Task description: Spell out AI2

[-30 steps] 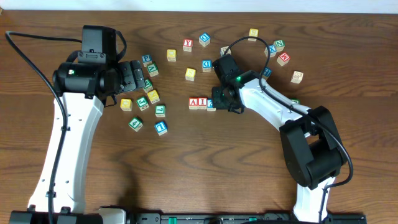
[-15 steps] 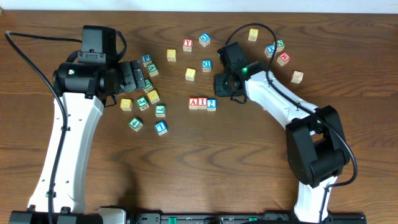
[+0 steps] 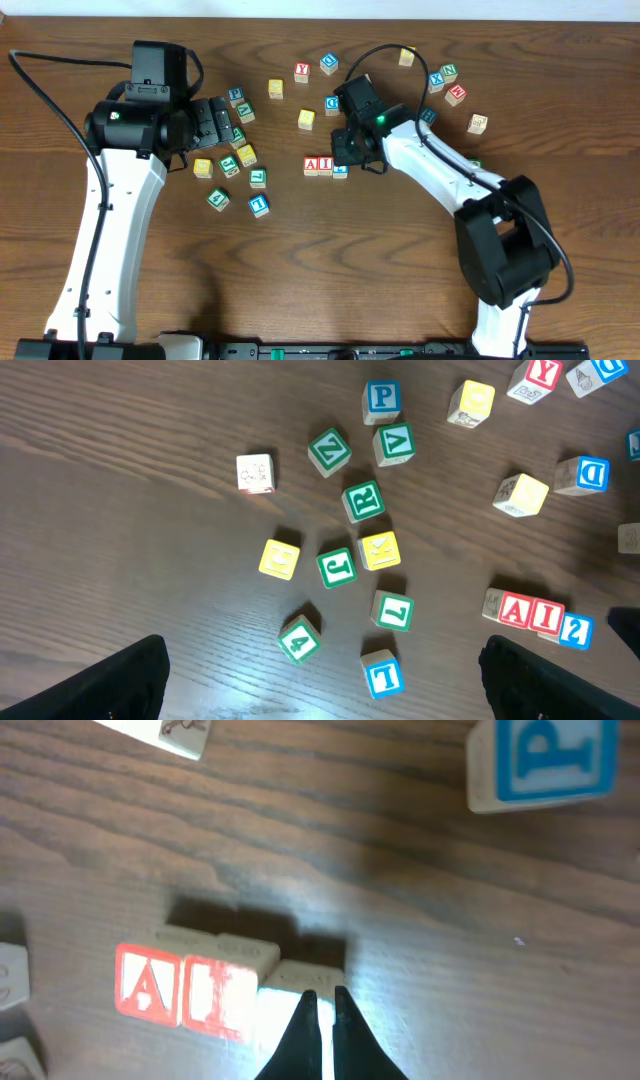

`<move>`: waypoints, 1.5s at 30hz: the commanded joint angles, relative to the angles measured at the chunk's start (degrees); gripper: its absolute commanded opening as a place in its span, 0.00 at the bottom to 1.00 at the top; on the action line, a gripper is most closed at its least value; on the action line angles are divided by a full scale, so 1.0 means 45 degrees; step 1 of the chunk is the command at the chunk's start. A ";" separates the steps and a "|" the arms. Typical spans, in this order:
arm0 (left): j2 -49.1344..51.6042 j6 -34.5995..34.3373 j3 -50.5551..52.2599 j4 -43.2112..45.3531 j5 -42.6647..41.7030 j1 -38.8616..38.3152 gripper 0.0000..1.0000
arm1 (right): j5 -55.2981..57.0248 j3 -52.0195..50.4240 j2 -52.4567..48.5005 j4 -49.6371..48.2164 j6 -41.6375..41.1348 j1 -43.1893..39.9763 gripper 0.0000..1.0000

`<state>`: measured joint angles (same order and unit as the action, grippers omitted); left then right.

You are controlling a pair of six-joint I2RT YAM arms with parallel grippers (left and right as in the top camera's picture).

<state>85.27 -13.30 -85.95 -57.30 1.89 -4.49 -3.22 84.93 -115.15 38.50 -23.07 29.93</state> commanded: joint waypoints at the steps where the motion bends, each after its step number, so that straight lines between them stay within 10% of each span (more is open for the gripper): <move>1: -0.0068 -0.0063 -0.0282 -0.0078 0.0160 0.0053 0.98 | -0.0369 0.0092 0.0874 0.0355 0.0083 0.0117 0.01; 45: -0.0068 -0.0063 -0.0282 -0.0078 0.0160 0.0053 0.98 | 0.1161 -0.2501 0.0767 -0.1219 -0.1156 0.1370 0.01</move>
<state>85.27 -13.30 -85.95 -57.30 1.89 -4.49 1.10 74.46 -112.36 33.39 -27.22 35.86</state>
